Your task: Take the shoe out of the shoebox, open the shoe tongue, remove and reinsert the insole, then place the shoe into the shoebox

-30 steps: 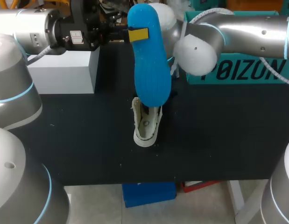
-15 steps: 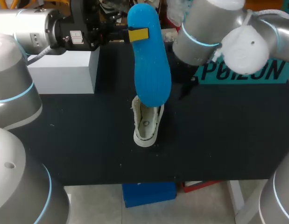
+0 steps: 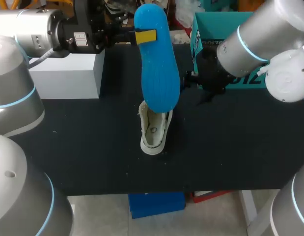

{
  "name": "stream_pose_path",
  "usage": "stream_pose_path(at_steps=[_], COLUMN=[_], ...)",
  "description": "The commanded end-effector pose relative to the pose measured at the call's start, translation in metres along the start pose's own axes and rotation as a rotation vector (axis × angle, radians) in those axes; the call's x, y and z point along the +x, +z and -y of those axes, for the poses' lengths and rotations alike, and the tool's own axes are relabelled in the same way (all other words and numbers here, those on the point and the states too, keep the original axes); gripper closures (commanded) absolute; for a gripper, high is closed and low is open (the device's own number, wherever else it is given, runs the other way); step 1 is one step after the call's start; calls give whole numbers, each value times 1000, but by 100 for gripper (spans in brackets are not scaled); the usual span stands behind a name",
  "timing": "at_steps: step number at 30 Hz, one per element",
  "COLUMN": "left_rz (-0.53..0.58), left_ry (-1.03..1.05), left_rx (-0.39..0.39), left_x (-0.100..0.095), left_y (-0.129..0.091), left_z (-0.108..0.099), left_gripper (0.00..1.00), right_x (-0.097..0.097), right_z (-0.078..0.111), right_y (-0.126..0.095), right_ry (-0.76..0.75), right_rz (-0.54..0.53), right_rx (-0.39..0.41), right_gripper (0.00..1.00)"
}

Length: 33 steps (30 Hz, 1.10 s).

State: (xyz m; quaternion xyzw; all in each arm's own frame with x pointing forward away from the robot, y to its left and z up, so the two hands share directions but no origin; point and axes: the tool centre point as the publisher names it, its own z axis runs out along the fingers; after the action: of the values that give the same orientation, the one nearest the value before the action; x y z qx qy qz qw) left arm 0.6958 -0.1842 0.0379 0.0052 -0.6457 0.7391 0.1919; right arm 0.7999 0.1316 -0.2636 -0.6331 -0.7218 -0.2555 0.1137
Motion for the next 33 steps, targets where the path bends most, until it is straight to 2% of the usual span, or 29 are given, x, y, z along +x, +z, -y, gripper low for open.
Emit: stream_pose_path(at_steps=[1, 4, 5, 9, 15, 27, 33], left_rz=[2, 2, 2, 2, 2, 2, 2], left_ry=[0, 0, 0, 0, 0, 0, 0], left_rx=[-2, -2, -2, -2, -2, -2, -2], left_x=[0, 0, 0, 0, 0, 0, 0], left_y=[0, 0, 0, 0, 0, 0, 0], left_z=[-1, -1, -1, -1, -1, -1, -1], left_gripper=[100, 100, 100, 100, 100, 100, 100], right_x=[-4, -4, -5, -5, -10, -17, -19], right_z=[2, 2, 2, 0, -2, -1, 0], right_y=[1, 1, 0, 0, -3, -8, -3], right_ry=[-1, -1, 11, 3, 38, 217, 267], right_rz=[-96, -96, -151, -238, -318, -530, -611], right_rx=[-5, -5, -19, -38, -69, -212, -249], right_gripper=[0, 0, 0, 0, 0, 0, 0])
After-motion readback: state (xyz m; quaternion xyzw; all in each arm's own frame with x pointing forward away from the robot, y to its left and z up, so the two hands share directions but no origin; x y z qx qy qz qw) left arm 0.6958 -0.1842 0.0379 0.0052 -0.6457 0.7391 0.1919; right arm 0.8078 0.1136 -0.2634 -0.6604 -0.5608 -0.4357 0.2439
